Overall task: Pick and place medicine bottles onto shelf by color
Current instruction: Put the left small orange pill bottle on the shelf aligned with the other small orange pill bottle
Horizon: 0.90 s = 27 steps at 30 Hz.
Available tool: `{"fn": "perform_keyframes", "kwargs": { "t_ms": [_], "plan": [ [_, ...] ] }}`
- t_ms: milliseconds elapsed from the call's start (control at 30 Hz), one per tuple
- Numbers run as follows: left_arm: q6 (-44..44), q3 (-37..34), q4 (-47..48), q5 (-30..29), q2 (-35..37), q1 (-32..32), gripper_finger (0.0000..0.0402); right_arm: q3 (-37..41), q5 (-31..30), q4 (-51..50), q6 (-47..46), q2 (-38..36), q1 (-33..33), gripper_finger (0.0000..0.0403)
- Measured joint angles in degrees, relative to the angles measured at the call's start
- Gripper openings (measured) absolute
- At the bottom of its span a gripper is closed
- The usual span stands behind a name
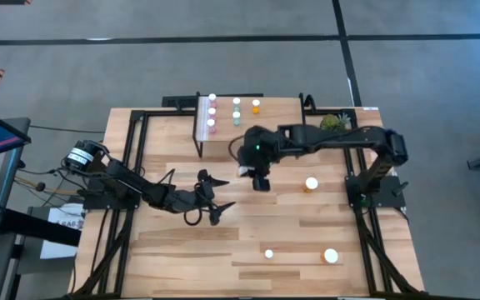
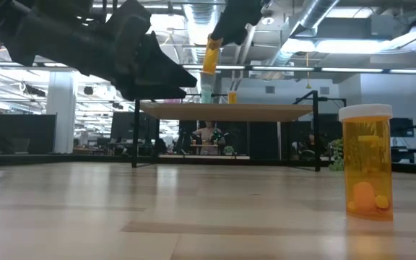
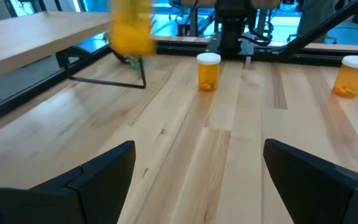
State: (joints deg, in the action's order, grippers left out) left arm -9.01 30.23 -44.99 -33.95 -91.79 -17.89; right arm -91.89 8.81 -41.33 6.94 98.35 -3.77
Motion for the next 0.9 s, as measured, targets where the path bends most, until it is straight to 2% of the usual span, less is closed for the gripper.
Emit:
{"fn": "perform_keyframes", "kwargs": {
  "t_ms": [333,667,900],
  "plan": [
    [-1.3,0.0,1.6,0.5,0.0,0.0,0.0344,-5.5,-0.1,-7.4,2.6,0.0,-10.0,0.0154],
    [-1.3,0.0,1.6,0.6,0.0,0.0,0.0344,-6.3,0.0,-7.4,3.6,0.2,-22.3,0.0154],
    [-1.4,0.0,1.6,0.6,0.0,0.0,0.0344,-6.3,0.2,-5.2,3.4,0.5,-26.4,0.0154]
  ]
}}
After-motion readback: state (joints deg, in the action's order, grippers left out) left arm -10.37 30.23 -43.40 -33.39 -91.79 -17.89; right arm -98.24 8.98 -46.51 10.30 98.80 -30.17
